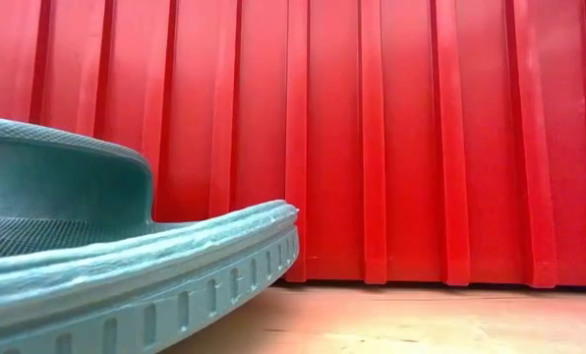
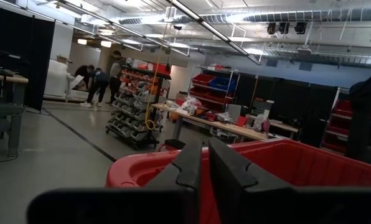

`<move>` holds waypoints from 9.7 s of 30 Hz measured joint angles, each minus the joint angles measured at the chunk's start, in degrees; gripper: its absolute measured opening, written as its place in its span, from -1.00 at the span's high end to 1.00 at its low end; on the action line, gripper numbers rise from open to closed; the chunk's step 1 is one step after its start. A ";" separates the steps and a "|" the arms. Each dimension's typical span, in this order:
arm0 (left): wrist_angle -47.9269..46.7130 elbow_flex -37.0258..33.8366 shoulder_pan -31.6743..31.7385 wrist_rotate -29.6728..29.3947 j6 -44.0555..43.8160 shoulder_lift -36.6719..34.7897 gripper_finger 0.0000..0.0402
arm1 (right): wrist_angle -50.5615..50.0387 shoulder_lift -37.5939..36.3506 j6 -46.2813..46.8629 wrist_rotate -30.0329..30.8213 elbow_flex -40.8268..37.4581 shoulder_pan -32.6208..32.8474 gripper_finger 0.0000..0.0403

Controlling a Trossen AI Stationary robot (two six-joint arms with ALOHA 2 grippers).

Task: Pick and place slides into bin
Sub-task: Put the black slide on top of the other black slide in the container

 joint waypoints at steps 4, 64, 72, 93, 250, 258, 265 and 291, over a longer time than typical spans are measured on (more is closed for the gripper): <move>0.00 0.00 0.00 -0.02 0.00 0.00 0.80 | -0.39 2.23 -8.87 2.16 7.50 -4.23 0.95; 11.32 1.75 0.26 24.78 -30.08 0.02 0.63 | 37.23 16.38 -13.95 -21.71 12.83 -61.50 0.96; -12.93 17.39 0.22 32.35 -21.10 2.64 0.08 | 42.41 16.35 -10.17 -23.79 12.83 -61.59 0.96; -17.95 57.57 2.68 54.28 0.98 55.36 -0.28 | 56.95 16.32 -6.16 -39.22 12.83 -57.53 0.96; -78.72 65.59 -6.78 41.22 -91.70 90.40 0.60 | 3.55 1.24 -31.14 -3.52 -18.82 -55.46 -0.14; -79.74 65.69 -6.69 40.37 -89.96 91.77 0.49 | 3.34 1.24 -29.04 -4.90 -18.80 -55.46 -0.14; -85.23 67.91 -6.71 39.56 -88.89 91.62 0.29 | 2.95 1.24 -26.83 -7.28 -18.80 -55.44 -0.14; -108.48 76.05 -6.78 43.58 -86.78 91.45 0.07 | 1.31 1.24 -25.63 -9.99 -18.78 -55.44 -0.14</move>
